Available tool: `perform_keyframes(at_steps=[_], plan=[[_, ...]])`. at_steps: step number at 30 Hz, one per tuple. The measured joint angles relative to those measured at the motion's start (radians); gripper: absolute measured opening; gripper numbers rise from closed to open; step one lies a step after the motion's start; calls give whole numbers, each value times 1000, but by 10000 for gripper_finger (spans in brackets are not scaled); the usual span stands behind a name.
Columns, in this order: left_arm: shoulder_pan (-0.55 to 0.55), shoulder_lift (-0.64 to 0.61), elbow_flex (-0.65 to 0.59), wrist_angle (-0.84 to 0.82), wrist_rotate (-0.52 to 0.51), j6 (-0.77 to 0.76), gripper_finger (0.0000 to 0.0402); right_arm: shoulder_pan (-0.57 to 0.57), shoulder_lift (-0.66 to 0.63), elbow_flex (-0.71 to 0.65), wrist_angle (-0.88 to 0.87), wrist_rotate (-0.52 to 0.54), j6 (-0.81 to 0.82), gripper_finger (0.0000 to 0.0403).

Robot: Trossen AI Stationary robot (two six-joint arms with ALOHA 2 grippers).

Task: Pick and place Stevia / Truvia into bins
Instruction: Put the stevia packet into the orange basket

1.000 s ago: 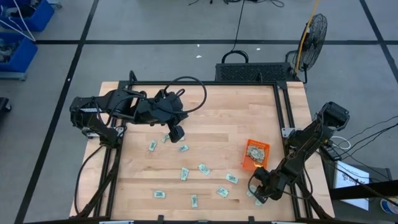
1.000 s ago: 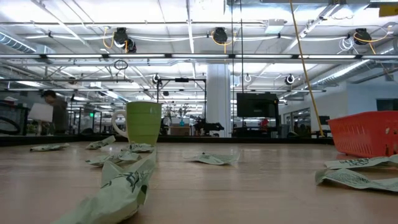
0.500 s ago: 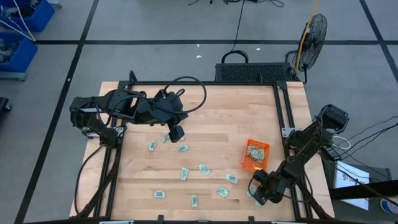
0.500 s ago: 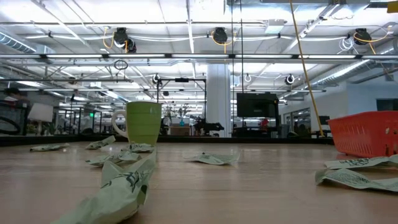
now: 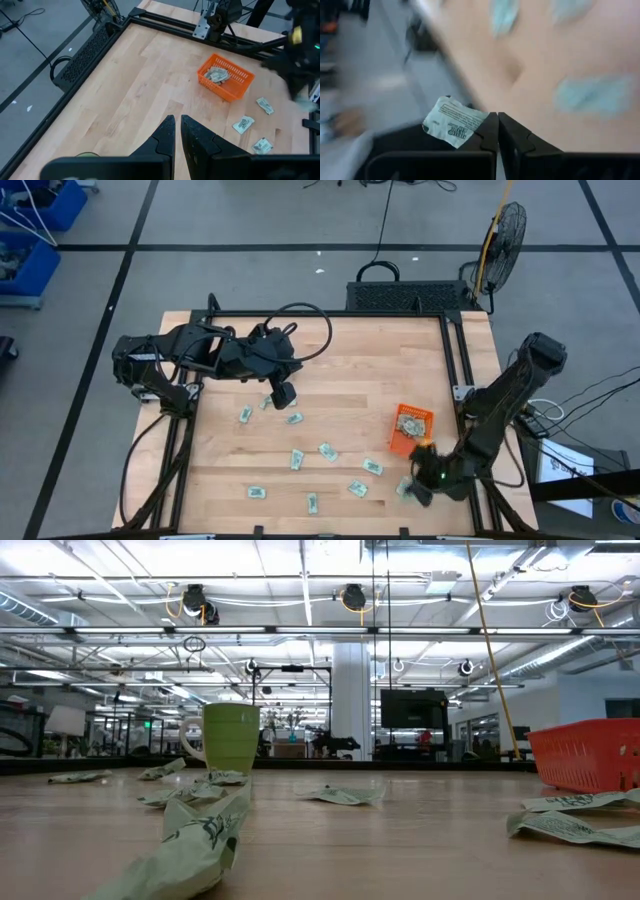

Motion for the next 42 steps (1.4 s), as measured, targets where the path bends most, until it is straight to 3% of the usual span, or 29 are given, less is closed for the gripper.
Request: perform_keyframes(at_steps=[3, 7, 10, 14, 17, 24, 32, 37, 42], plan=[[0, 0, 0, 0, 0, 1, 37, -56, -82, 33, -226, 134, -63, 1], [0, 0, 0, 0, 0, 4, 37, -143, -149, 36, -577, 214, -93, 0], [0, 0, 0, -3, 0, 10, 37, -214, -161, 36, -689, 167, -122, 0], [0, 0, 0, -6, 0, 10, 37, -263, -109, 36, -714, 11, -277, 0], [0, 0, 0, -6, 0, 10, 37, -288, -56, 37, -735, -22, -345, 0], [0, 0, 0, -6, 0, 6, 37, -351, -4, 37, -648, -26, -458, 37], [0, 0, 0, -21, 39, -62, 37, -414, -52, 37, -587, -34, -499, 103], [-8, 6, -9, -173, 157, -213, 37, -490, -132, 37, -454, -53, -775, 109], [-46, 15, -101, -278, 191, -364, 41, -602, -161, 37, -147, -49, -1105, 110]])
